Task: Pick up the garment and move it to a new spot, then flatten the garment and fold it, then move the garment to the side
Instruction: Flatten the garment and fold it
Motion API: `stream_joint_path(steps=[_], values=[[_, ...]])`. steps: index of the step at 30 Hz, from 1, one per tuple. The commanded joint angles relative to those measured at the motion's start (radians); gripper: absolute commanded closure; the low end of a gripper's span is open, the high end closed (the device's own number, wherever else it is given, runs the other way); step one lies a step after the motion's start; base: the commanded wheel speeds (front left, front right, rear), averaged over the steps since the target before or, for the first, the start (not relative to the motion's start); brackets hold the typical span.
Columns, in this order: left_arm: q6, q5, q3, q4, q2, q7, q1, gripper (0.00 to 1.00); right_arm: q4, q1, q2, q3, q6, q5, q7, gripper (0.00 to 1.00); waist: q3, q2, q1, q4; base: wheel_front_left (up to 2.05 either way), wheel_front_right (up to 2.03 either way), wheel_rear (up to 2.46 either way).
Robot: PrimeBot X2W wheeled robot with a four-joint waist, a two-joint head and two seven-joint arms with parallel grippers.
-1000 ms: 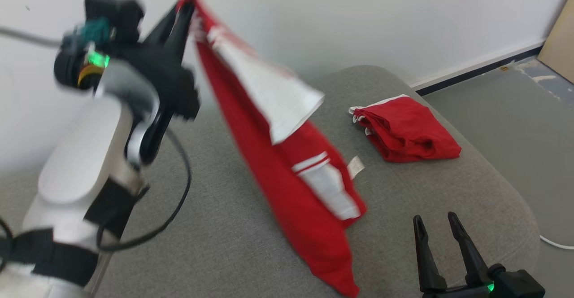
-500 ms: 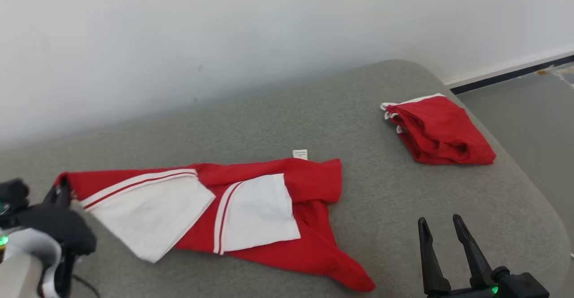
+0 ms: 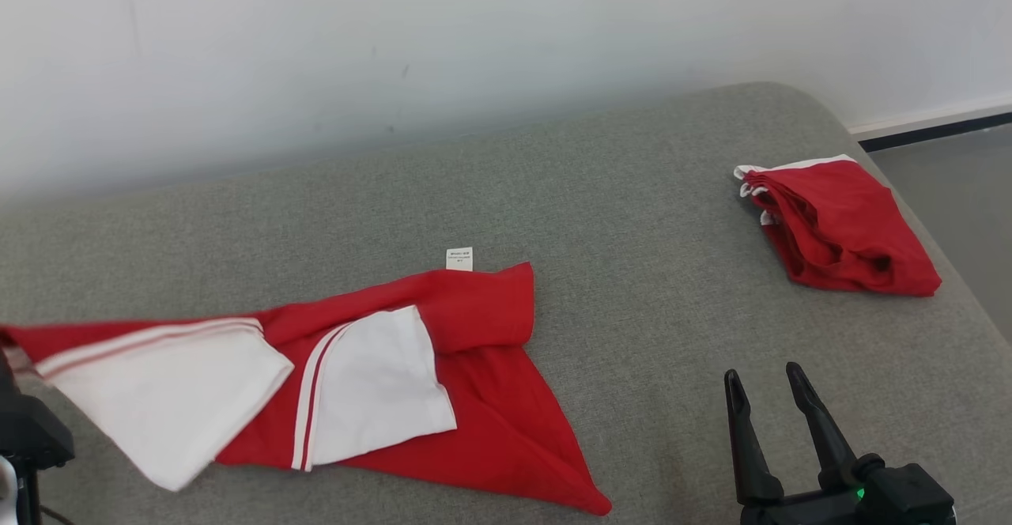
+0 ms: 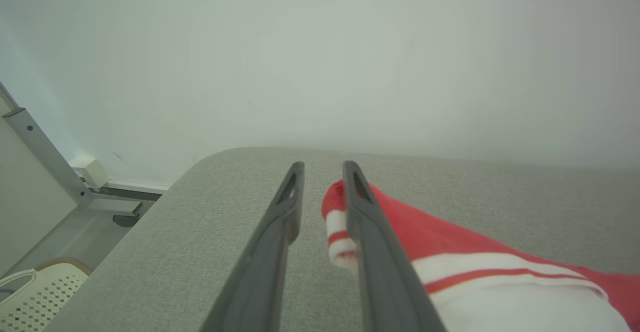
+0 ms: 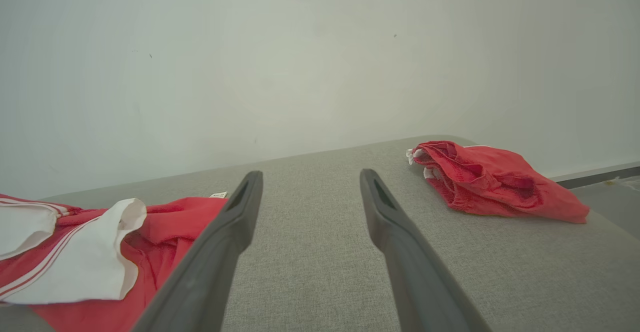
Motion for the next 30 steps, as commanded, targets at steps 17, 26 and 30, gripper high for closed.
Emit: stream_joint_path(steps=[17,26,30], values=[[0.097,0.235,0.001,-0.449,-0.091,-0.029,0.232,0.00,0.076,0.012,-0.038,0.065,-0.003,0.047,-0.001,0.00,-0.012,-0.0001,0.0000,0.044,0.00,0.00,0.00],[0.019,0.390,-0.223,-0.495,-0.188,-0.029,0.300,0.00,0.087,-0.006,-0.041,0.076,-0.003,0.057,-0.001,0.00,-0.003,-0.0001,0.0000,0.043,0.00,0.00,0.00],[-0.040,0.475,-0.346,-0.384,-0.217,-0.003,0.225,0.00,0.089,-0.016,-0.046,0.081,-0.003,0.058,-0.001,0.00,0.008,-0.0001,0.0000,0.035,0.00,0.00,0.00]])
